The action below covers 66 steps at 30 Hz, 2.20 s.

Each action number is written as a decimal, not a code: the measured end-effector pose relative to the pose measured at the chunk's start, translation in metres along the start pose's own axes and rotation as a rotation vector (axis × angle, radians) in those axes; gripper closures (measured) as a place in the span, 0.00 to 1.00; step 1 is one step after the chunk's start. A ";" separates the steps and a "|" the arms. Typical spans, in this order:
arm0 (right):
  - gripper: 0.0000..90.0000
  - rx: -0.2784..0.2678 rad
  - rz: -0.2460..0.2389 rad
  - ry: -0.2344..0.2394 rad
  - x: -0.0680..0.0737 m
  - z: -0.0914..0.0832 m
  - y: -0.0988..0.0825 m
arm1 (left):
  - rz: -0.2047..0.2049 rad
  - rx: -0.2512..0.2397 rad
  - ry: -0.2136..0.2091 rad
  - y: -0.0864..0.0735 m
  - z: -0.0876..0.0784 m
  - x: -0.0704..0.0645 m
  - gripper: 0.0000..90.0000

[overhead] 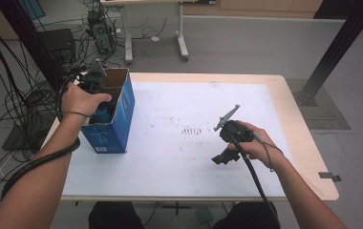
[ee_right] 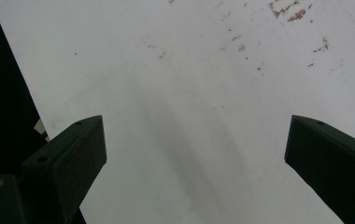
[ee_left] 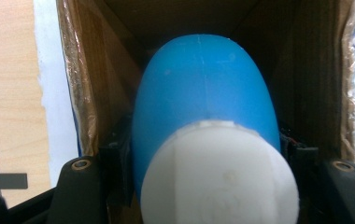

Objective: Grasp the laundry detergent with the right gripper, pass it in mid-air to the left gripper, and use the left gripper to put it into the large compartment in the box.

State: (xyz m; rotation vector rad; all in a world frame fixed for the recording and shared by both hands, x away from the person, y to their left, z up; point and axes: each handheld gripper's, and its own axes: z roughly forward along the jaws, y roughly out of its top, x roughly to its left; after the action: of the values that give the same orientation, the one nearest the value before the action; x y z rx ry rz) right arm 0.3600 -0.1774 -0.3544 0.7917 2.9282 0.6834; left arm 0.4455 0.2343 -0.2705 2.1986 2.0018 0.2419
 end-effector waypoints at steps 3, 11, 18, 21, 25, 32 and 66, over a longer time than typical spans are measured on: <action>0.06 -0.003 -0.001 0.002 0.000 0.000 0.000 | 0.000 0.002 0.001 0.000 0.000 0.000 0.42; 0.06 -0.001 -0.006 0.004 0.001 0.002 0.002 | 0.010 0.011 0.007 0.001 0.001 -0.002 0.42; 0.06 -0.004 -0.005 0.004 0.001 0.002 0.001 | 0.012 0.017 0.010 0.001 0.001 -0.003 0.42; 0.06 -0.006 -0.004 0.005 0.001 0.001 0.001 | 0.012 0.016 0.012 0.001 0.001 -0.004 0.42; 0.06 -0.009 -0.002 0.005 0.000 0.000 0.000 | 0.014 0.016 0.014 0.001 0.001 -0.004 0.42; 0.06 -0.009 -0.001 0.005 0.001 0.001 -0.001 | 0.016 0.016 0.015 0.001 0.001 -0.005 0.42; 0.06 -0.005 0.001 0.004 0.000 0.002 0.000 | 0.003 0.015 0.010 0.000 0.001 -0.004 0.42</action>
State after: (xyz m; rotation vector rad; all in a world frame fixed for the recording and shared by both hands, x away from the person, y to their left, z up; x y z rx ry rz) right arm 0.3601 -0.1762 -0.3561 0.7922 2.9287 0.6929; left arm 0.4459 0.2306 -0.2719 2.2139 2.0123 0.2389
